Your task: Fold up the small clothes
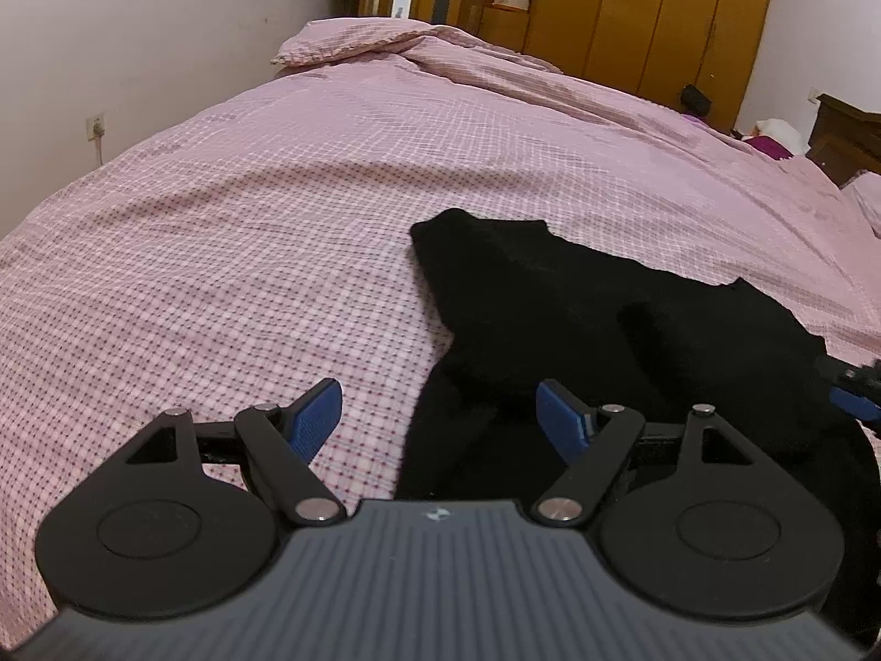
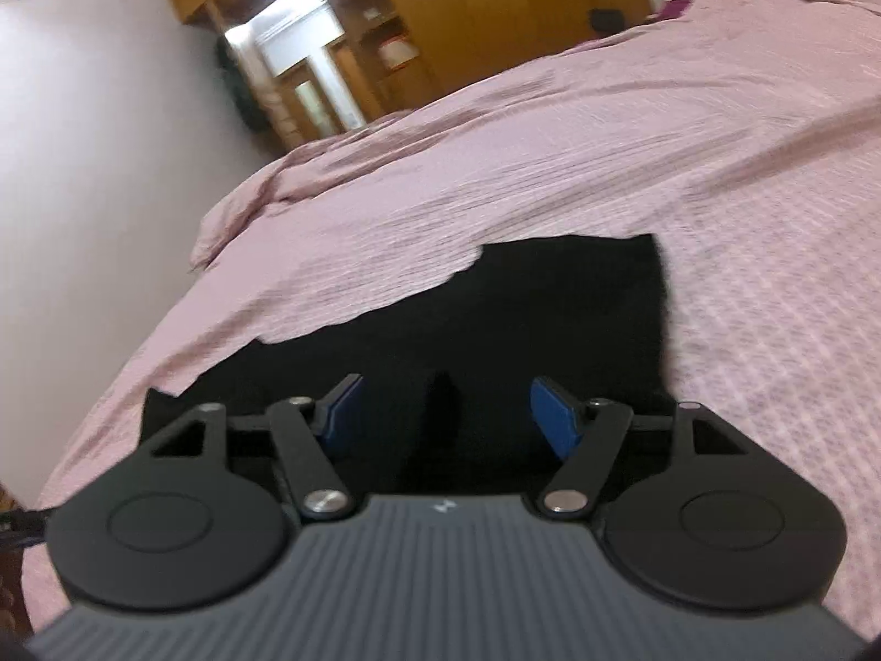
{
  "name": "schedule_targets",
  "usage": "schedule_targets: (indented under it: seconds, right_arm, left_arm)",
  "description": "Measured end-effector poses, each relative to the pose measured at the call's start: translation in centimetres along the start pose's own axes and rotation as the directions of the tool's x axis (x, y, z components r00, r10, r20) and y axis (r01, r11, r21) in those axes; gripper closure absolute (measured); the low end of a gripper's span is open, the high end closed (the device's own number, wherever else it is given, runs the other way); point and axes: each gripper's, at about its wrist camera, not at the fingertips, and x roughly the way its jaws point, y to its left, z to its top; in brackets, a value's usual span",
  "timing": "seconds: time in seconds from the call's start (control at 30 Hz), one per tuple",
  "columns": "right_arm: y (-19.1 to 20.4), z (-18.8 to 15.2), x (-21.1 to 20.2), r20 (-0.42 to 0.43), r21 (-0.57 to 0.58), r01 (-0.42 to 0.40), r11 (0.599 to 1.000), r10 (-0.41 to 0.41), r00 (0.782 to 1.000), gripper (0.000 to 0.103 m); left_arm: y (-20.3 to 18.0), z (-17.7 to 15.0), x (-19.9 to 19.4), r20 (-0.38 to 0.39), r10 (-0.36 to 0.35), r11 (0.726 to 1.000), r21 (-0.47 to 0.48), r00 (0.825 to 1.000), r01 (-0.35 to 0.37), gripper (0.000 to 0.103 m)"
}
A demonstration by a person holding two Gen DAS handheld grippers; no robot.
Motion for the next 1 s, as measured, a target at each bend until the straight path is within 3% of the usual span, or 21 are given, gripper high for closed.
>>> schedule_targets:
  seconds: [0.17, 0.2, 0.23, 0.27, 0.3, 0.4, 0.6, 0.8, 1.0]
  right_arm:
    - [0.9, -0.5, 3.6, -0.094, -0.024, -0.042, 0.999, 0.040, 0.995, 0.036]
    - [1.2, -0.6, 4.2, -0.107, -0.031, -0.049, 0.998, 0.045, 0.993, 0.048]
    - [1.5, -0.7, 4.6, -0.118, -0.045, -0.052, 0.998, 0.046, 0.992, 0.070]
    - [1.9, -0.6, 4.9, -0.130, -0.065, -0.055, 0.996, 0.046, 0.990, 0.084]
    - [2.3, -0.3, 4.9, -0.130, -0.083, -0.066, 0.994, 0.055, 0.990, 0.089]
    - [3.8, 1.1, 2.7, -0.027, -0.170, -0.071, 0.983, 0.068, 0.997, 0.091]
    - [2.8, 4.6, -1.3, 0.188, -0.181, 0.070, 0.981, -0.036, 0.982, 0.091]
    - [-0.8, 4.6, 0.9, 0.160, -0.153, 0.217, 0.964, -0.193, 0.968, 0.091]
    - [-3.7, 2.2, 4.5, 0.058, -0.149, 0.259, 0.954, -0.253, 0.966, 0.090]
  left_arm:
    - [-0.8, 0.4, 0.3, 0.022, -0.028, 1.000, 0.010, 0.999, 0.028, 0.021]
    - [-1.0, 0.5, 0.4, 0.032, -0.039, 0.999, 0.012, 0.999, 0.039, 0.021]
    - [-1.2, 0.7, 0.5, 0.042, -0.049, 0.999, 0.016, 0.998, 0.048, 0.022]
    - [-1.4, 0.9, 0.6, 0.052, -0.058, 0.998, 0.020, 0.997, 0.058, 0.021]
    - [-1.8, 1.1, 0.7, 0.062, -0.068, 0.997, 0.025, 0.996, 0.067, 0.021]
    - [-2.9, 2.1, 1.1, 0.113, -0.099, 0.994, 0.062, 0.989, 0.092, 0.022]
    - [-4.8, 3.4, 3.1, 0.206, -0.144, 0.986, 0.118, 0.968, 0.122, 0.023]
    - [-5.6, 3.4, 8.3, 0.143, -0.108, 0.988, 0.127, 0.984, 0.090, 0.028]
    - [-5.4, 2.2, 13.1, 0.091, 0.045, 0.980, 0.190, 0.995, -0.061, 0.028]
